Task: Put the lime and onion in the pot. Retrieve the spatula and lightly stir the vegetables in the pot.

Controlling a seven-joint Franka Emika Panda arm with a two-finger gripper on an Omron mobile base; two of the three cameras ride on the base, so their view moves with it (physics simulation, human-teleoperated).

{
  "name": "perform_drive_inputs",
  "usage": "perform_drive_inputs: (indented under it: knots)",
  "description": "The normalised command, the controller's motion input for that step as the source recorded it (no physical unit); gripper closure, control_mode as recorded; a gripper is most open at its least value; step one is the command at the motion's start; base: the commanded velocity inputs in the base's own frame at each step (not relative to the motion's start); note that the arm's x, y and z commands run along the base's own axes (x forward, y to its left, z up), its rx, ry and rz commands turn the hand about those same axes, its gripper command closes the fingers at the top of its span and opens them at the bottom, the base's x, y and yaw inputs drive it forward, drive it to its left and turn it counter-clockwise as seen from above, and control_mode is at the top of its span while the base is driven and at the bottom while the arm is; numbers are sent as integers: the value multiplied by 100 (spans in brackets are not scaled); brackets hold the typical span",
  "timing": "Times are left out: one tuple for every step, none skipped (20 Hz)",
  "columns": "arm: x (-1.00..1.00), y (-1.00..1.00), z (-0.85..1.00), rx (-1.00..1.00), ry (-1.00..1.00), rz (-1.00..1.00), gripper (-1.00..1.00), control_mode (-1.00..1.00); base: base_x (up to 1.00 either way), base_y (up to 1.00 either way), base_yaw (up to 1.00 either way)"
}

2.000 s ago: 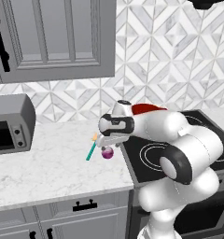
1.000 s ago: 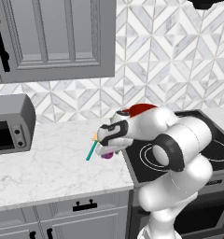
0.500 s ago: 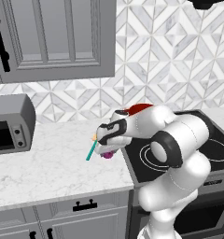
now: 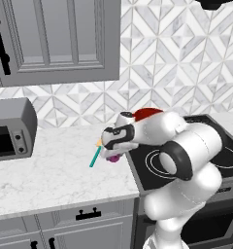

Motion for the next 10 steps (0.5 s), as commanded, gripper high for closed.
perform_drive_inputs:
  knots:
    - [-60, -63, 100, -3, -26, -3, 100, -100, 0, 0, 0]
    - [-58, -78, 100, -4, -26, -5, 100, -100, 0, 0, 0]
    - [-56, -99, 100, -9, -28, -6, 100, -100, 0, 0, 0]
    - [-44, -100, 100, -9, -25, -7, 100, -100, 0, 0, 0]
    - [-34, -100, 100, -3, -19, -7, 100, -100, 0, 0, 0]
    - [-36, -100, 100, 0, -17, -9, 100, -100, 0, 0, 0]
    - [-31, -100, 100, 0, -13, -12, 100, -100, 0, 0, 0]
    - [-31, -100, 100, -1, -12, -13, 100, -100, 0, 0, 0]
    - [-29, -100, 100, -2, -9, -13, 100, -100, 0, 0, 0]
    - [-10, -100, 100, -3, -9, -14, 100, -100, 0, 0, 0]
